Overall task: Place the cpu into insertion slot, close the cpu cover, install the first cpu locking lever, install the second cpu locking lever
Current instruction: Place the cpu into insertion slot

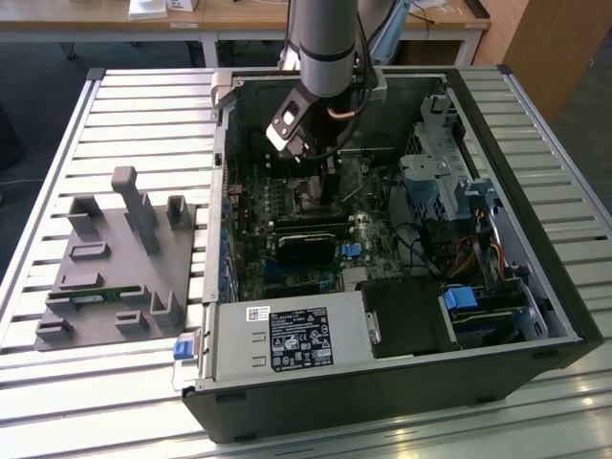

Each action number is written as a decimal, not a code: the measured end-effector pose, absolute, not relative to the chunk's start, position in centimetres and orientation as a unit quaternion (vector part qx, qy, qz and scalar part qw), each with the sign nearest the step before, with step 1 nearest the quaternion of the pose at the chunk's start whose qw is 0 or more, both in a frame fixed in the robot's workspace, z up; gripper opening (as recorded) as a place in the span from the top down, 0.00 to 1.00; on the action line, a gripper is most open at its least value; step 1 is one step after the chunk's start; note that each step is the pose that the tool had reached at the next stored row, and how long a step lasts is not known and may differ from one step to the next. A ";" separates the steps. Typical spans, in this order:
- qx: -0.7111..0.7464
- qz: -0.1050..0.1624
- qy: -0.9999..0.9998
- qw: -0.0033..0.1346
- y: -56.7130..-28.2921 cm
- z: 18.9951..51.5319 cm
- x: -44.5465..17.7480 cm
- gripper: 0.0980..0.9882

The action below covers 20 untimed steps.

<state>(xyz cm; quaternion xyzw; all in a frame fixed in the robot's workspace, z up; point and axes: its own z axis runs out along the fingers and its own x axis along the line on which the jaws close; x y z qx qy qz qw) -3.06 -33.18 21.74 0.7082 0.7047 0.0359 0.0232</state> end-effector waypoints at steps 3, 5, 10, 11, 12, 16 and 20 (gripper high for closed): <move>0.708 0.036 0.705 0.023 -33.1 21.6 -3.2 0.51; 0.708 0.036 0.705 0.023 -33.0 21.6 -3.3 0.51; 0.708 0.036 0.705 0.023 -32.8 21.3 -3.6 0.51; 0.708 0.036 0.705 0.023 -32.7 21.2 -3.7 0.51; 0.708 0.036 0.705 0.023 -32.7 21.1 -3.8 0.51; 0.703 0.036 0.710 0.023 -32.7 20.7 -4.1 0.51; 0.702 0.035 0.711 0.021 -32.6 20.3 -4.1 0.51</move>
